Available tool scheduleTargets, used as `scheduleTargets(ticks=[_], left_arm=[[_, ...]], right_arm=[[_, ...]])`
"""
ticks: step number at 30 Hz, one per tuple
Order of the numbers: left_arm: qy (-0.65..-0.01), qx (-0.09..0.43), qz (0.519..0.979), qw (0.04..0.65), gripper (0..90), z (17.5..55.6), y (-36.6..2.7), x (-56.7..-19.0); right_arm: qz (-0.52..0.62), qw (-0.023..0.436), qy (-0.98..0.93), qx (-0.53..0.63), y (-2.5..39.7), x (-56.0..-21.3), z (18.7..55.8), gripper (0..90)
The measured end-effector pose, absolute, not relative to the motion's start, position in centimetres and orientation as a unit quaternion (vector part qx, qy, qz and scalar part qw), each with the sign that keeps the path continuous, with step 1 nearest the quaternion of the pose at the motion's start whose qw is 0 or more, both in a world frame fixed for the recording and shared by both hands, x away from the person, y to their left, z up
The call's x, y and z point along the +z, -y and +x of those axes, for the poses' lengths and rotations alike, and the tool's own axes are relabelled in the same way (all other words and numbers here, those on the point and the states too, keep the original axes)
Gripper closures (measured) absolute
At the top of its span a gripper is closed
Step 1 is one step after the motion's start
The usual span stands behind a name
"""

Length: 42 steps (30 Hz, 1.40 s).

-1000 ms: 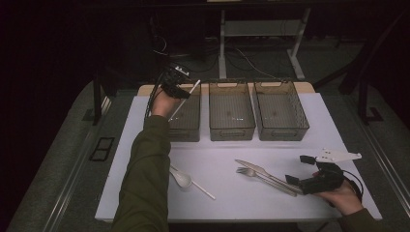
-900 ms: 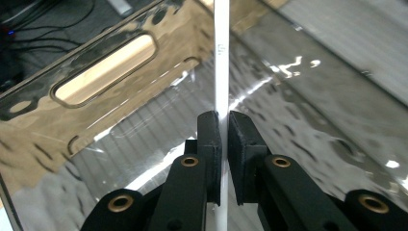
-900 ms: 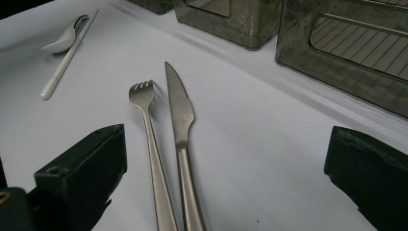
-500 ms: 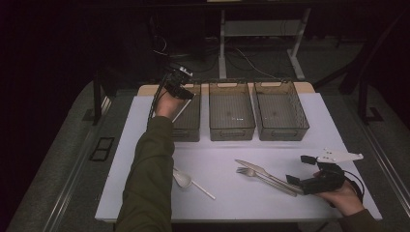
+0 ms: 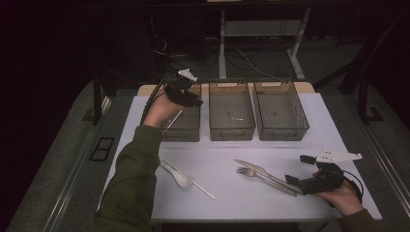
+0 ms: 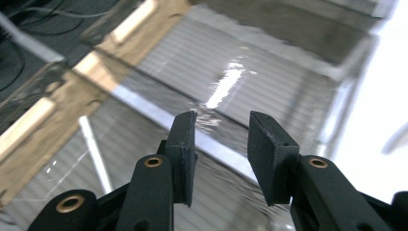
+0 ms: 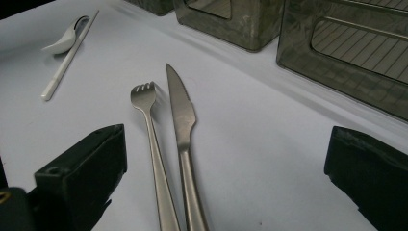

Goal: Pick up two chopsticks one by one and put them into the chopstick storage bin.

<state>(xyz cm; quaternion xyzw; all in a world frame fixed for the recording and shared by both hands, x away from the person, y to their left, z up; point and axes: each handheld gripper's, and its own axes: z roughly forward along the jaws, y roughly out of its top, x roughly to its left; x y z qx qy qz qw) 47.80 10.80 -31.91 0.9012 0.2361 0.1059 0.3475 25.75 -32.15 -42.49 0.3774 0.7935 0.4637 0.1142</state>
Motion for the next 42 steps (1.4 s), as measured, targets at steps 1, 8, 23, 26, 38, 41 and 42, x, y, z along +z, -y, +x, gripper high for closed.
scheduleTargets(ticks=[1, 8, 23, 26, 38, 41, 42], left_arm=[[-0.229, 0.104, 0.904, 0.346, 62.3, 47.1, -10.7, -31.7], [-0.156, 0.092, 0.92, 0.347, 81.3, 41.9, -10.1, -31.7], [-0.083, 0.047, 0.948, 0.304, 88.7, 31.3, -9.3, -37.4], [-0.075, 0.041, 0.95, 0.299, 88.7, 29.9, -9.2, -38.4], [-0.061, 0.009, 0.964, 0.258, 88.7, 26.6, -8.9, -41.5], [-0.063, 0.005, 0.964, 0.257, 88.8, 26.8, -8.8, -42.0], [-0.061, 0.004, 0.965, 0.254, 88.7, 26.9, -8.7, -42.2]], right_arm=[[0.377, 0.113, -0.794, 0.464, 32.1, -42.5, 25.8, 1.0], [0.376, 0.111, -0.793, 0.467, 32.0, -42.4, 25.8, 1.0], [0.374, 0.109, -0.796, 0.463, 31.7, -42.6, 26.0, 1.0], [0.373, 0.109, -0.796, 0.463, 31.6, -42.5, 26.0, 1.0], [0.377, 0.11, -0.795, 0.462, 31.7, -42.6, 26.0, 1.0], [0.376, 0.11, -0.796, 0.461, 31.7, -42.6, 26.1, 1.0], [0.376, 0.11, -0.796, 0.461, 31.7, -42.6, 26.0, 1.0]])
